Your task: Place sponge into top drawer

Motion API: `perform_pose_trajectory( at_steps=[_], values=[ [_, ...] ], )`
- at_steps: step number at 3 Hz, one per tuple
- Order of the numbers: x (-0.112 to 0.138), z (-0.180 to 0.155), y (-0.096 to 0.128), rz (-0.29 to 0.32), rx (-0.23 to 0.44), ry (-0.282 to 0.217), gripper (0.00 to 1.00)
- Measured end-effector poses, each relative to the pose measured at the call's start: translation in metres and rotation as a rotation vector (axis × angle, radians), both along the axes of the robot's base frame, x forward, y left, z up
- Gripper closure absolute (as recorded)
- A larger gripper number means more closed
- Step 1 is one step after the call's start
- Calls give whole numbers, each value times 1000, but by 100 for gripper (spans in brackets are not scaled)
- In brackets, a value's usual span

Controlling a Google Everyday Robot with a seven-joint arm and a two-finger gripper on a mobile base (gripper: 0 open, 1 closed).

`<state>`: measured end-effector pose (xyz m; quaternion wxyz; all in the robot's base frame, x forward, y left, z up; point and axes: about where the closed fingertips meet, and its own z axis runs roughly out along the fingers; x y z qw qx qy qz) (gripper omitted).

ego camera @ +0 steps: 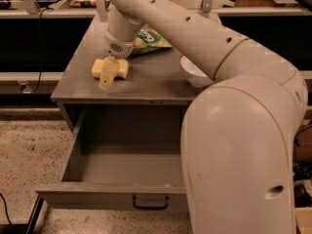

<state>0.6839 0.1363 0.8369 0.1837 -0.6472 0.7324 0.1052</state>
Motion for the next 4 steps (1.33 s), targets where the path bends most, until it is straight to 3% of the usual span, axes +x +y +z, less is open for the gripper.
perform_pose_trajectory(
  at_steps=[2, 3, 4],
  values=[
    [-12, 3, 6, 30, 14, 8, 64],
    [-31, 10, -9, 25, 32, 13, 87],
    [-70, 22, -27, -12, 95, 34, 100]
  ],
)
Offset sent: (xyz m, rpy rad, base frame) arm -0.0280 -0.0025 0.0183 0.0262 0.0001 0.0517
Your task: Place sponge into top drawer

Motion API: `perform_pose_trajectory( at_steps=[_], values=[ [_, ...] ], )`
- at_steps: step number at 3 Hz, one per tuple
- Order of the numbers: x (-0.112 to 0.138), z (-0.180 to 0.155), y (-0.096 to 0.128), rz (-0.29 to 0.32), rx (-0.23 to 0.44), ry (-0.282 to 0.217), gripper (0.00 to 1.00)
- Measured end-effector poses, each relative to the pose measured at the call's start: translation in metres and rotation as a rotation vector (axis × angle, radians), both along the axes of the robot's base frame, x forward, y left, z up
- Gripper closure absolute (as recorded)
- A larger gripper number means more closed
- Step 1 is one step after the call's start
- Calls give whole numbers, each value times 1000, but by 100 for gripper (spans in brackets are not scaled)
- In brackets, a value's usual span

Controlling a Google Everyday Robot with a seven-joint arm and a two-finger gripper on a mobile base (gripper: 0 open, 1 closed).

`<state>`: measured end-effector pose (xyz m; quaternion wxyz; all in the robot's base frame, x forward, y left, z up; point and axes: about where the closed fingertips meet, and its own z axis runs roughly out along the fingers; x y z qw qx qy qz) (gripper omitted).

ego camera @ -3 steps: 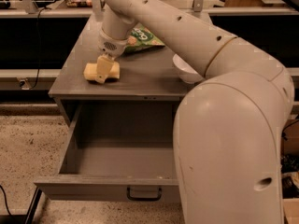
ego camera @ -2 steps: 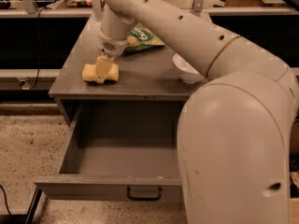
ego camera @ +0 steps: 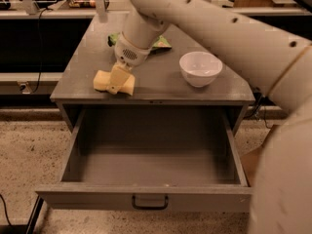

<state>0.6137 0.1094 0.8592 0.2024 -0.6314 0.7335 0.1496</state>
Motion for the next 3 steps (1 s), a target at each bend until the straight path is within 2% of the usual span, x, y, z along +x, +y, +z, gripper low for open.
perform_pose_trajectory(
  at_steps=[1, 2, 3],
  values=[
    [-47, 4, -17, -51, 6, 15, 100],
    [-88, -4, -28, -78, -20, 38, 100],
    [-93, -10, -31, -76, -34, 46, 100]
  ],
)
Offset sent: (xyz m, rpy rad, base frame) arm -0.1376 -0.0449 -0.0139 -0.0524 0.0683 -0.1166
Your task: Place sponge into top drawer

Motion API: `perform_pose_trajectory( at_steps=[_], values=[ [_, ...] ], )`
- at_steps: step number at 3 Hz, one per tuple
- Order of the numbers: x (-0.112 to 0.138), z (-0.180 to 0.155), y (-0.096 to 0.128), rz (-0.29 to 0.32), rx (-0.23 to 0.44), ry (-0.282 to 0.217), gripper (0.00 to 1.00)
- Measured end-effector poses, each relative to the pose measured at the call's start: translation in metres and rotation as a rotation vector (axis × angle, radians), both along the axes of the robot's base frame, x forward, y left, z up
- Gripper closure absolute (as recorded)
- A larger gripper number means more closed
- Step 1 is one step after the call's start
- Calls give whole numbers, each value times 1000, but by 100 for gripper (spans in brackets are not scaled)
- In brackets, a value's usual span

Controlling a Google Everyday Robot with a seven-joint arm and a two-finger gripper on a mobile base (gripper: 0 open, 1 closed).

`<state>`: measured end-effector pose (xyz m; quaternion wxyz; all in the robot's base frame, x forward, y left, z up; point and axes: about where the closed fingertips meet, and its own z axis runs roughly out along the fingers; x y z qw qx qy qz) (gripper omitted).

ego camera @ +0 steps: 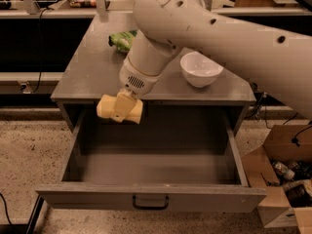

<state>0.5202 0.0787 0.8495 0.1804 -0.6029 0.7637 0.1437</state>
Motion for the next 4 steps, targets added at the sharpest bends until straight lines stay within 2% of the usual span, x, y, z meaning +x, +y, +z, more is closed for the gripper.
perform_pose_trajectory(
  at_steps=[1, 2, 3, 4],
  values=[
    [3, -3, 0, -5, 21, 12, 100],
    [-6, -34, -7, 19, 57, -2, 100],
    [-14, -92, -23, 50, 95, -53, 100],
    [-8, -136, -34, 65, 122, -95, 100]
  ],
)
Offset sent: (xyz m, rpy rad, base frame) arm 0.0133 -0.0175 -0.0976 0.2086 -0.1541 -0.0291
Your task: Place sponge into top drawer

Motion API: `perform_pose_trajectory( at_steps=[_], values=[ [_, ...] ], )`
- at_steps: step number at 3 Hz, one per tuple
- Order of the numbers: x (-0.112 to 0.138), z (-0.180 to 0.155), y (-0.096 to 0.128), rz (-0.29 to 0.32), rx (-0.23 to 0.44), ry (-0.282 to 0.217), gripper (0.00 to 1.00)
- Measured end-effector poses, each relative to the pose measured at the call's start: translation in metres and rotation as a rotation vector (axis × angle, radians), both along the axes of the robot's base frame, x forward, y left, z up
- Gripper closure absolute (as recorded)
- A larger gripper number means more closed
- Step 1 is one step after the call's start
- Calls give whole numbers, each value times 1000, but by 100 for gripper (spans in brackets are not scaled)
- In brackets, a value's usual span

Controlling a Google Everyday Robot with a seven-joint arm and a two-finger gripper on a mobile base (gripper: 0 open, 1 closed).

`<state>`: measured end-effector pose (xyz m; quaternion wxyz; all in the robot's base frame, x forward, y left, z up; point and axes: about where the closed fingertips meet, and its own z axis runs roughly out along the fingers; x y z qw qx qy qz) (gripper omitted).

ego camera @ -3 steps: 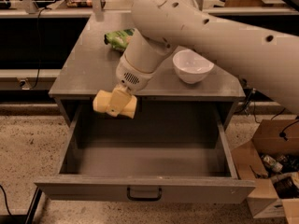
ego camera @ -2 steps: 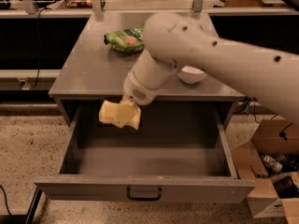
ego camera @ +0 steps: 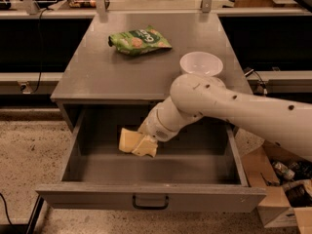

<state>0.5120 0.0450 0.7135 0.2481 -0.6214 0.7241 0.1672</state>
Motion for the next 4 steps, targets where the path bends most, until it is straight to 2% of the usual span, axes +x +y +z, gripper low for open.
perform_pose_trajectory(
  at_steps=[1, 2, 3, 4],
  values=[
    [12, -33, -4, 11, 17, -12, 100],
    [10, -66, -8, 2, 41, 23, 100],
    [-1, -85, -11, -10, 42, 53, 82],
    [-2, -85, -10, -7, 42, 54, 58]
  ],
)
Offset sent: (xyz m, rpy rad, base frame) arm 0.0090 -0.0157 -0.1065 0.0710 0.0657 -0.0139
